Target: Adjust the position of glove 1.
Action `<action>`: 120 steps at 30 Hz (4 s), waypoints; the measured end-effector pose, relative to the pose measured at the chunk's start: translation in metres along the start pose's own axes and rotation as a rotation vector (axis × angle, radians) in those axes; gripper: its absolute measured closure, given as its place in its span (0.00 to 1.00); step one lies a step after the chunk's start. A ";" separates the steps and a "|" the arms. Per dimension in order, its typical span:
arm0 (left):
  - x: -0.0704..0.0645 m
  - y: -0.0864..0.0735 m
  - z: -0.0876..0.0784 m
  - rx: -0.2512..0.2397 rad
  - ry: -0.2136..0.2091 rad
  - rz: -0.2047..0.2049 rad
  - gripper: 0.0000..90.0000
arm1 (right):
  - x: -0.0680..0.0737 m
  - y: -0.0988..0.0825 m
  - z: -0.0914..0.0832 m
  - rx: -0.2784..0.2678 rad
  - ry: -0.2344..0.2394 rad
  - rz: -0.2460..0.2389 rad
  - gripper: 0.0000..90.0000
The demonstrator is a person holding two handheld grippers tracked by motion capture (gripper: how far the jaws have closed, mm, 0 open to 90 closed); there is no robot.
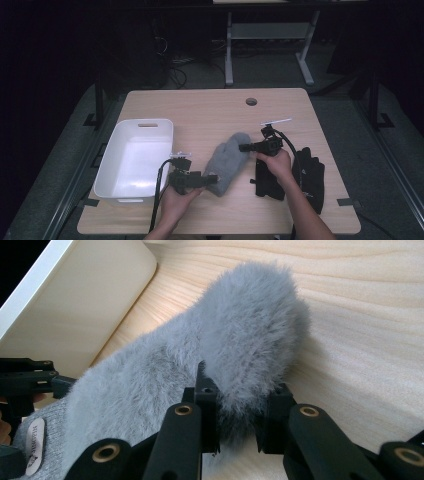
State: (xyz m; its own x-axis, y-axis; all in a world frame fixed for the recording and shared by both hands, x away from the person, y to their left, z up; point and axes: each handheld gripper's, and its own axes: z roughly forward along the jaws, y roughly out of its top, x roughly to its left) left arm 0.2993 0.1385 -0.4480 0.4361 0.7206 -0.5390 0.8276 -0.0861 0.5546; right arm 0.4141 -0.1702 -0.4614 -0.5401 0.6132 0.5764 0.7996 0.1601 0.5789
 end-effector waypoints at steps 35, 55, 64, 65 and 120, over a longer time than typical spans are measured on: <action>0.000 0.002 0.004 0.011 -0.158 -0.032 0.51 | 0.013 0.007 -0.014 -0.044 -0.005 0.011 0.84; -0.021 0.015 -0.022 -0.038 -0.143 0.060 0.50 | 0.038 0.025 -0.037 -0.120 0.024 -0.008 0.84; -0.025 0.022 -0.036 -0.053 -0.148 0.079 0.50 | 0.053 0.037 -0.047 -0.127 0.032 -0.037 0.84; -0.026 0.023 -0.037 -0.055 -0.149 0.079 0.50 | 0.054 0.038 -0.048 -0.132 0.036 -0.035 0.84; 0.010 0.035 -0.129 -0.197 -0.119 0.053 0.49 | 0.146 0.118 -0.005 -0.156 0.177 -0.097 0.83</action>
State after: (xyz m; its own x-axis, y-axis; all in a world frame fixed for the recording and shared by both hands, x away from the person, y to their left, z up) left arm 0.2872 0.2315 -0.3530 0.5257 0.6312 -0.5703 0.7226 0.0224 0.6909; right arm 0.4277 -0.0656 -0.3059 -0.6609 0.4536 0.5978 0.6988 0.0815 0.7107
